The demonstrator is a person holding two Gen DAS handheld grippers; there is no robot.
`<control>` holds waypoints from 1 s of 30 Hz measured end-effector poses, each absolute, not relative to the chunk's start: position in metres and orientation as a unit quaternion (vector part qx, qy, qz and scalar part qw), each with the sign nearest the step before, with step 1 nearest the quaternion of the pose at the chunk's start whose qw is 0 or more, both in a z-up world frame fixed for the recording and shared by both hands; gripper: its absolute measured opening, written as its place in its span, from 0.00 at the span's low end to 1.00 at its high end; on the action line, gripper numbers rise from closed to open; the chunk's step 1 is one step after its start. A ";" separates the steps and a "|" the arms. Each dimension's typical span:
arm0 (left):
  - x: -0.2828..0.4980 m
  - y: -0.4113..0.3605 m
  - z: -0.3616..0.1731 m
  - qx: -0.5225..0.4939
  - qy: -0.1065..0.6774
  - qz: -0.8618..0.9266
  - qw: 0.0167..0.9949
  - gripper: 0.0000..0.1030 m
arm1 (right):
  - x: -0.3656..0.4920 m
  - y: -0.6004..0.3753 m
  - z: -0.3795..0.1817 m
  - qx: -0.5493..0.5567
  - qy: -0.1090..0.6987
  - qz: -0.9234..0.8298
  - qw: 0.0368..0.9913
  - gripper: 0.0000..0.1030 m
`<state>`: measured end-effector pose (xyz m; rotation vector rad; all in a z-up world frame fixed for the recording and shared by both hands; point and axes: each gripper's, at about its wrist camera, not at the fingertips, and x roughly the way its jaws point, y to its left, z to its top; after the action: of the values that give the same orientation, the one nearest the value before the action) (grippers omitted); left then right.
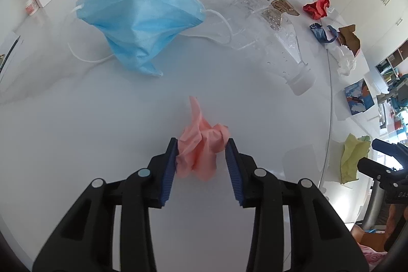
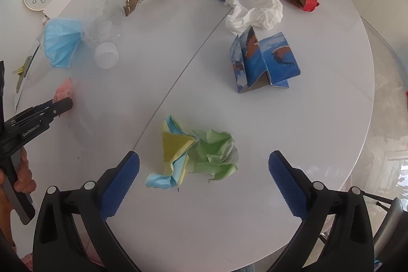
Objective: Collect trash
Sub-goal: 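Hold the pink tissue in the left gripper while the right gripper grasps the green-yellow wrapper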
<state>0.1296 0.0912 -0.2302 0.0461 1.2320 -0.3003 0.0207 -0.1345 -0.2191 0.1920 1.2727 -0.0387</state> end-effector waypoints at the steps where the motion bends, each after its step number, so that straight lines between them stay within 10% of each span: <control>1: 0.130 0.094 -0.228 0.020 0.574 -0.141 0.806 0.36 | 0.021 -0.134 -0.218 0.090 0.591 -0.019 0.802 0.98; 30: 0.094 0.056 -0.191 0.032 0.551 -0.220 0.805 0.36 | 0.021 -0.131 -0.231 0.082 0.603 -0.021 0.793 0.98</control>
<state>0.0941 0.0560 -0.1907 0.0679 1.1793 -0.4708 0.0207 -0.1307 -0.2310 0.1774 1.2970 -0.0442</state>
